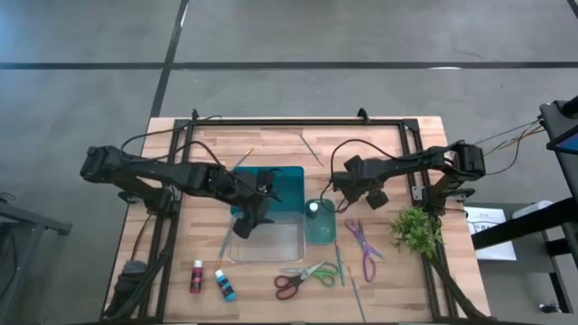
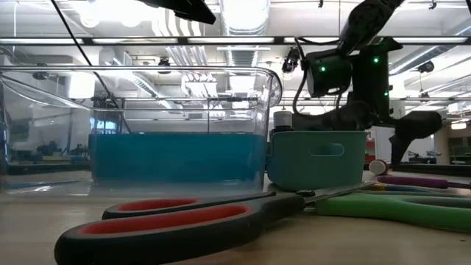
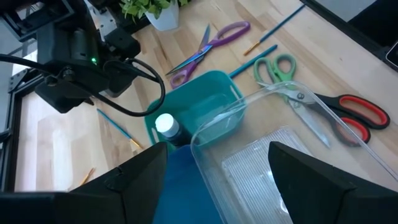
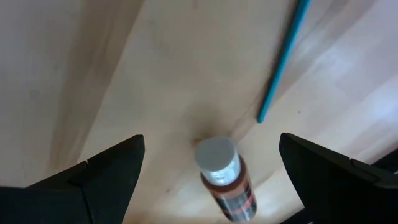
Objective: Pick & Place Paint Supplies
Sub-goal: Put the brown paint bottle into the green bin
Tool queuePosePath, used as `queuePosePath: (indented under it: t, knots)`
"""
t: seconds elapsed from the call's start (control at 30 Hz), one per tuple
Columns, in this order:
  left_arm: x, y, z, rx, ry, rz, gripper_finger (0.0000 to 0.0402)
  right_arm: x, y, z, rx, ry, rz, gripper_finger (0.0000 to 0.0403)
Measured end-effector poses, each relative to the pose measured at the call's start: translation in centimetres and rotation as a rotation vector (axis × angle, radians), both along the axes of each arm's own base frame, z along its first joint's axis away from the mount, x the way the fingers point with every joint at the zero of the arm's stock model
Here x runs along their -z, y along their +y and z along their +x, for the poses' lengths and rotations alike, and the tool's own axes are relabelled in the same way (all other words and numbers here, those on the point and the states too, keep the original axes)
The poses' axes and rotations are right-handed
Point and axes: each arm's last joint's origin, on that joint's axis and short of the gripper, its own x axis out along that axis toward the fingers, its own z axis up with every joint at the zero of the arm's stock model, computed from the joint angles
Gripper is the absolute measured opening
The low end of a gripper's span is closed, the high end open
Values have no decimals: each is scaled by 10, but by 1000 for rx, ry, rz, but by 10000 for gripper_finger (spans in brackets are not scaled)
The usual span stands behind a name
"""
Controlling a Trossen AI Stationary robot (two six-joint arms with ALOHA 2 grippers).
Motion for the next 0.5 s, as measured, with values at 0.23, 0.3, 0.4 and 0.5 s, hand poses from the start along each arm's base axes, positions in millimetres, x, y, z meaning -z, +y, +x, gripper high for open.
queuePosePath:
  t: [0.23,0.3,0.4,0.5]
  knots:
    - [0,0,0,-1,-1,2,289,8,-5,-8,4,32,-1,368]
    - [0,0,0,1,-2,3,289,8,-8,-9,-1,35,1,368]
    - [0,0,0,1,-5,2,289,7,-15,-8,0,32,5,368]
    - [0,0,0,3,-5,0,289,3,-23,-6,10,18,10,368]
